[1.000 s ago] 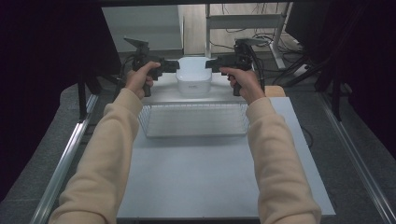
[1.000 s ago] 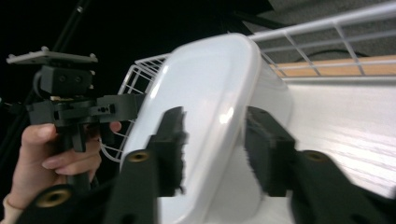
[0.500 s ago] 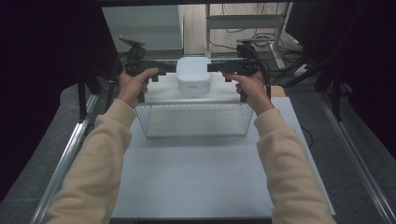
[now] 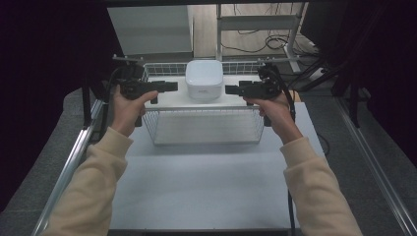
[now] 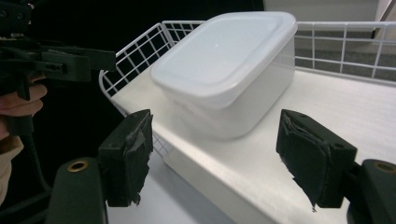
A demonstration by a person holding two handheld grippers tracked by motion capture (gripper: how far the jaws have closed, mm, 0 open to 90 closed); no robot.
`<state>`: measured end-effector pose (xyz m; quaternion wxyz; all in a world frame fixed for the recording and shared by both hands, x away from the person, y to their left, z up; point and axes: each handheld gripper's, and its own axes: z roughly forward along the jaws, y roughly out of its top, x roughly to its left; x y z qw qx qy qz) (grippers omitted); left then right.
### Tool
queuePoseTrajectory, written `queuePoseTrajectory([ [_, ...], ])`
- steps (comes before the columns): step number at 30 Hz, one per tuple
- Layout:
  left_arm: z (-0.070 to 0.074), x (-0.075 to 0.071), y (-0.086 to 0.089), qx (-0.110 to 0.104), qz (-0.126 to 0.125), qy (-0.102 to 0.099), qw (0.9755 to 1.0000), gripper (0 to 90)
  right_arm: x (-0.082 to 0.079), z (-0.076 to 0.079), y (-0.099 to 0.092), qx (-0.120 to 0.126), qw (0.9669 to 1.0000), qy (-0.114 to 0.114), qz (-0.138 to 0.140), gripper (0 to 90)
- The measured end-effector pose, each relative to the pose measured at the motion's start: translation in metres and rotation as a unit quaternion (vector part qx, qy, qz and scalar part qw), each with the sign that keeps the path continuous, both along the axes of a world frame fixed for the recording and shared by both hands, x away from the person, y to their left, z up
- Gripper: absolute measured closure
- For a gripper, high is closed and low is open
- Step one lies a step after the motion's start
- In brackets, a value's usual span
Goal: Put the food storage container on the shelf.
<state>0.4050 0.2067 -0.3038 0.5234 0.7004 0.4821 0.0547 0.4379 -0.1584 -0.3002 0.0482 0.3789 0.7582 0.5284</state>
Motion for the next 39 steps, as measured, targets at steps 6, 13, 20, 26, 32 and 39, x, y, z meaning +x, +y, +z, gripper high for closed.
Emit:
queuePoseTrajectory([
  [6,-0.013,-0.029,0.006,0.01,-0.01,-0.024,0.9996,33.8,-0.022,-0.007,-0.011,0.003,0.9998,-0.021,0.007,27.1],
  [13,-0.043,-0.068,0.014,0.032,-0.014,-0.043,0.9985,33.1,-0.054,-0.03,-0.03,-0.006,0.9985,-0.053,0.009,27.1],
  [20,-0.078,-0.094,0.021,0.047,-0.003,-0.037,0.9982,32.3,-0.084,-0.069,-0.045,-0.023,0.9978,-0.062,0.009,27.1],
  [26,-0.105,-0.109,0.022,0.073,-0.005,-0.021,0.9971,31.1,-0.101,-0.096,-0.056,-0.044,0.9974,-0.058,-0.003,27.0],
  [32,-0.126,-0.12,0.021,0.086,-0.008,-0.006,0.9963,30.1,-0.115,-0.125,-0.069,-0.066,0.9968,-0.042,-0.014,27.0],
  [39,-0.132,-0.12,0.018,0.089,-0.01,-0.001,0.996,28.6,-0.118,-0.128,-0.069,-0.068,0.9962,-0.052,-0.017,25.2],
])
